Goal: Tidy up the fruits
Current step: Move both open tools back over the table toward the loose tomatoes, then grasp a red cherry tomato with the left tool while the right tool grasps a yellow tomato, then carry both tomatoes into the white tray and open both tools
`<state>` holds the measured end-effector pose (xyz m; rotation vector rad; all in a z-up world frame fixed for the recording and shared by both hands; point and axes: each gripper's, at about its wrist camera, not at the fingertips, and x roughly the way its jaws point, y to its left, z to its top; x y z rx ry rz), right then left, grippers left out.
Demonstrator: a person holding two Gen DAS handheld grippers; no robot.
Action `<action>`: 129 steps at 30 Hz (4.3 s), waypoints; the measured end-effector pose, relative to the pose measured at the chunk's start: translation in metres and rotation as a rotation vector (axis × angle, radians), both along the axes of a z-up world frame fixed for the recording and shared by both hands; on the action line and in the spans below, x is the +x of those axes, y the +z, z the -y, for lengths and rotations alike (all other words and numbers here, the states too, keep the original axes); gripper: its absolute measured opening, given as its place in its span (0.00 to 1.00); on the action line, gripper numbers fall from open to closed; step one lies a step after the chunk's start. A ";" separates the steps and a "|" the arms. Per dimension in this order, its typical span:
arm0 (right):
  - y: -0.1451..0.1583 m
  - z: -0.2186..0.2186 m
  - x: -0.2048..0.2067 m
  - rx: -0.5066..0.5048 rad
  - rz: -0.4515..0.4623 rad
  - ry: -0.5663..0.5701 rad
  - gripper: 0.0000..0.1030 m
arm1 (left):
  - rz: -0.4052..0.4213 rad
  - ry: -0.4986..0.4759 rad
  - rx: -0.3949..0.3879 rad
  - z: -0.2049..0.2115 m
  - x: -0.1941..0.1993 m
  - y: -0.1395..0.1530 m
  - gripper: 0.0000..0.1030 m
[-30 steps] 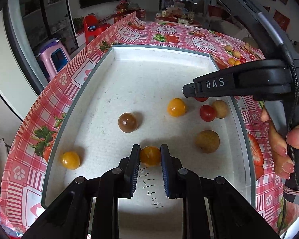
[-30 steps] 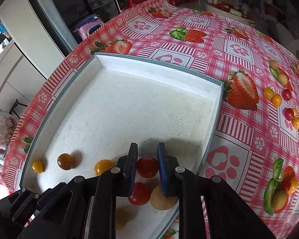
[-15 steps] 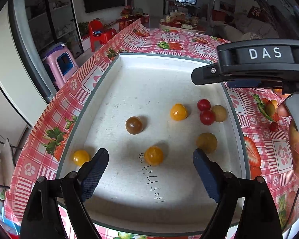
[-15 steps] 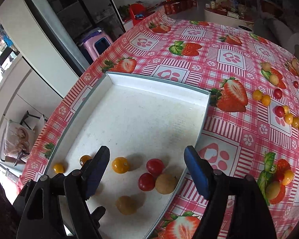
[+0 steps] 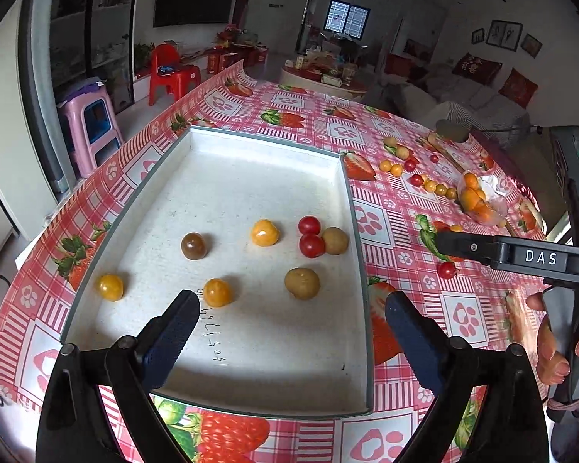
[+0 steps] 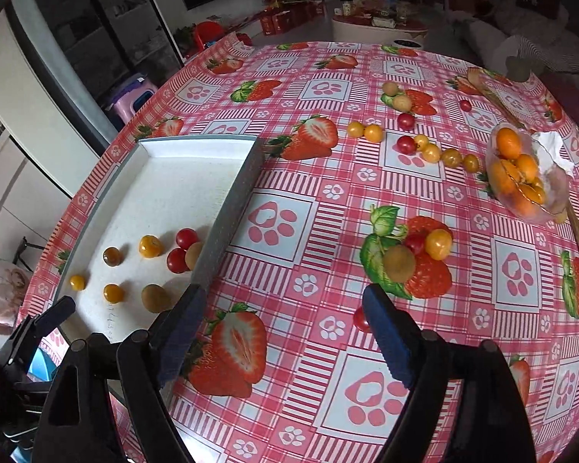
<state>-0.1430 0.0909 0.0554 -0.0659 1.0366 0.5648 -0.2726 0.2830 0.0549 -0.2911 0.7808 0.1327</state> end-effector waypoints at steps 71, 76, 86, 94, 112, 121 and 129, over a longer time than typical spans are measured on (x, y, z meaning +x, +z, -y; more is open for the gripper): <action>-0.041 0.116 0.062 0.034 0.000 -0.061 0.25 | -0.148 -0.285 0.083 0.158 0.105 -0.027 0.25; -0.032 0.124 0.036 0.060 0.002 -0.061 0.25 | -0.127 -0.268 0.084 0.148 0.081 -0.014 0.25; -0.011 0.120 -0.013 0.031 0.056 -0.058 0.25 | -0.078 -0.250 0.060 0.117 0.047 -0.007 0.26; -0.004 0.141 -0.043 0.033 0.058 -0.109 0.25 | -0.047 -0.291 0.124 0.147 0.073 -0.027 0.84; 0.002 0.153 -0.073 0.068 0.057 -0.162 0.25 | -0.059 -0.285 0.068 0.137 0.063 -0.036 0.21; 0.023 0.102 -0.095 0.061 0.094 -0.077 0.25 | 0.053 -0.181 0.071 0.071 0.005 0.007 0.21; 0.033 0.027 -0.104 0.056 0.095 0.049 0.25 | 0.037 -0.040 0.089 0.000 -0.020 0.002 0.21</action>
